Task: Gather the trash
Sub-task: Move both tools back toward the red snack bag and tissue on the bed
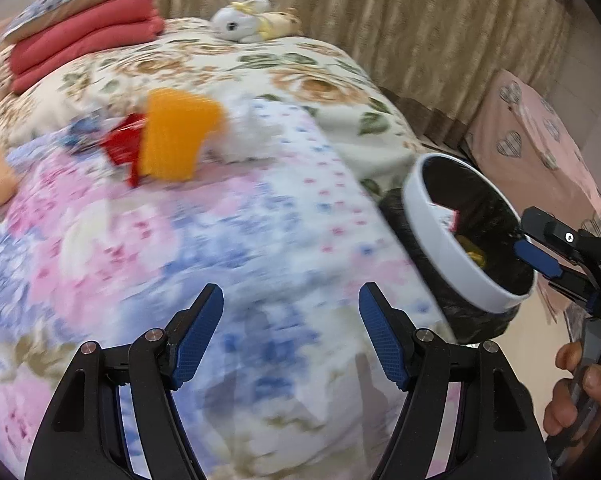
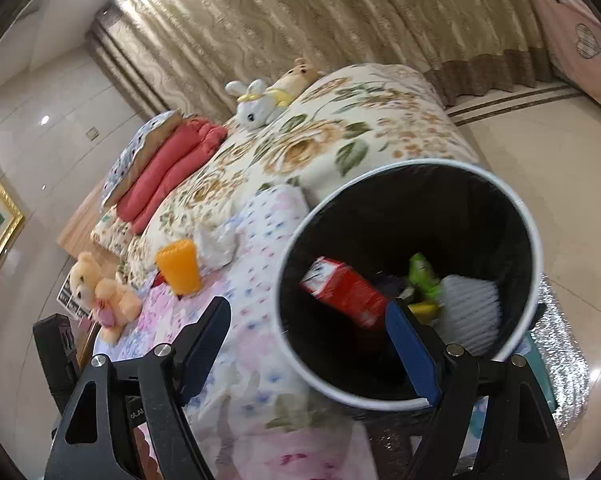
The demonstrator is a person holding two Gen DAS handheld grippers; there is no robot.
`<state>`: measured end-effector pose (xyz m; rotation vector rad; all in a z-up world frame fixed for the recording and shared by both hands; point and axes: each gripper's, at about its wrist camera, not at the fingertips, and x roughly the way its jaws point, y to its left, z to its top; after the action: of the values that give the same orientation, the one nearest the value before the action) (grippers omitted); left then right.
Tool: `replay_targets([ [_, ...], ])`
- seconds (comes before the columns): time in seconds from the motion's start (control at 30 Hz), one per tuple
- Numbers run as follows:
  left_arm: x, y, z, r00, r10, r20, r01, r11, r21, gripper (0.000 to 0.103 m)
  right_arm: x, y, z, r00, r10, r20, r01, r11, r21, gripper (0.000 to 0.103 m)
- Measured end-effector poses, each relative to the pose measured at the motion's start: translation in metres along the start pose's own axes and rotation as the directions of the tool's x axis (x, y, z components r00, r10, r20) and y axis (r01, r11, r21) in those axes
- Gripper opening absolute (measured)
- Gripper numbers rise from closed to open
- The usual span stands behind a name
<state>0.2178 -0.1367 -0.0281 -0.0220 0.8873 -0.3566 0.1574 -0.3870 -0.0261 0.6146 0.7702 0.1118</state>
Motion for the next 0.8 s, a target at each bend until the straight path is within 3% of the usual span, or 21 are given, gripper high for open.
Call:
replay_targets([
  [0.4,-0.021,0.067,-0.017,0.997,0.075,0.019,-0.073,0.993,-0.093,0.072,0.029,0.062,-0.022,0.997,0.054,-0.06,-0.061,0.992,-0.112,0.082],
  [0.8,-0.019,0.107,-0.006,0.992,0.123,0.03,-0.118,0.984,-0.13,0.072,0.074,0.104,-0.03,0.994,0.06,-0.088,-0.077,0.976,-0.204,0.082],
])
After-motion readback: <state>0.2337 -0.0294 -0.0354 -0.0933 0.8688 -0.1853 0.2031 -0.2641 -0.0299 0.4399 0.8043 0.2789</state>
